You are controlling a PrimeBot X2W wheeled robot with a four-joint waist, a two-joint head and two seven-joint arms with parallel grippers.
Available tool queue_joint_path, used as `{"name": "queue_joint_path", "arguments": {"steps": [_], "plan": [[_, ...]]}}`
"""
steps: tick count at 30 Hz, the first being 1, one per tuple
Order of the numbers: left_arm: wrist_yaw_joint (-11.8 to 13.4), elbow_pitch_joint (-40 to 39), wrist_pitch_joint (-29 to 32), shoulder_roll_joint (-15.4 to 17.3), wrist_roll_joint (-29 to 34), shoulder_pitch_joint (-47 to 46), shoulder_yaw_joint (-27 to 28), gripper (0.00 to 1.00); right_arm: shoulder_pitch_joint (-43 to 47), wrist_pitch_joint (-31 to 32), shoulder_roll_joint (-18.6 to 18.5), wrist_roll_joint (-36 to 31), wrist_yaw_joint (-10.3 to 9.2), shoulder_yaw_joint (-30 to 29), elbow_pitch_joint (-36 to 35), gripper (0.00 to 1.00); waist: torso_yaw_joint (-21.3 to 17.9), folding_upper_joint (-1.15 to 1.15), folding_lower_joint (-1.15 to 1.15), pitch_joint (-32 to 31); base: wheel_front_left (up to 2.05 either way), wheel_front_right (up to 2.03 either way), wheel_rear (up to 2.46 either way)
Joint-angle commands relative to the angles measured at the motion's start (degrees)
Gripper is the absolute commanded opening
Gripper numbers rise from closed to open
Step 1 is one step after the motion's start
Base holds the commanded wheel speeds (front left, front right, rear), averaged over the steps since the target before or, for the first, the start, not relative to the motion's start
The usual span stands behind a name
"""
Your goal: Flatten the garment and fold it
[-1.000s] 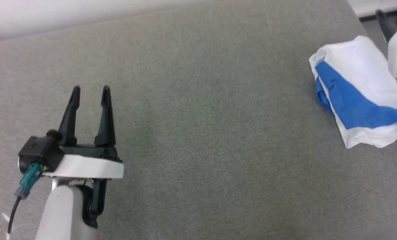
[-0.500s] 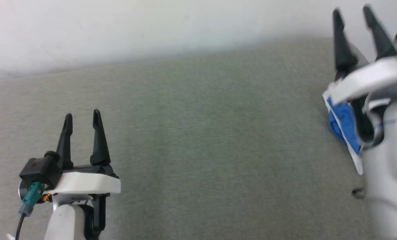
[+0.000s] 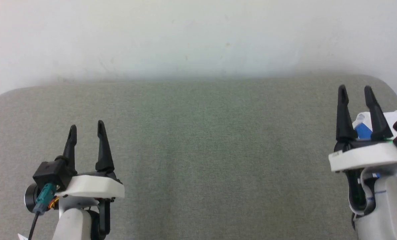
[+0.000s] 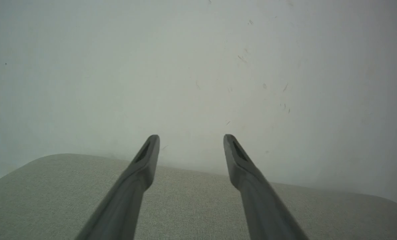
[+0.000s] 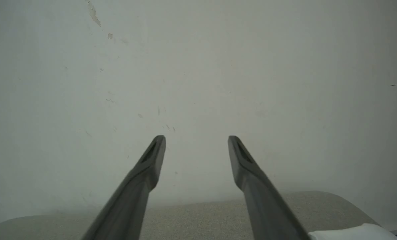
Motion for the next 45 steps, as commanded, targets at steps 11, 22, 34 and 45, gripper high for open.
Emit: {"name": "queue_joint_path", "arguments": {"steps": [11, 22, 34, 45], "plan": [[0.38, 3.88, -0.28, -0.76, 0.25, 1.99, -1.80, 1.00, 11.30, -0.62, 0.21, -3.88, -0.11, 1.93, -4.55, 1.00, 2.93, 0.00, 0.01, -2.44, 0.00, 0.00, 0.00], [0.13, 8.48, -0.21, -0.64, 2.74, 2.91, -5.65, 1.00, 16.73, -0.63, 0.21, -4.45, -0.11, 3.78, -1.48, 1.00, 3.91, 0.00, 0.01, -3.02, 0.00, 0.00, 0.00], [0.06, 9.69, -0.39, -1.02, 1.98, 4.11, -5.34, 1.00, 17.91, -0.63, 0.21, -3.70, -0.11, 3.82, 1.50, 1.00, 3.78, 0.00, 0.01, -2.98, 0.00, 0.00, 0.00], [0.28, 9.39, 0.15, -1.24, 2.42, 3.66, -5.29, 0.00, 17.29, -0.12, 0.02, -3.80, 0.01, 3.70, 1.77, 0.00, 3.79, 0.00, 0.01, -2.85, 0.00, 0.00, 0.00]]}}
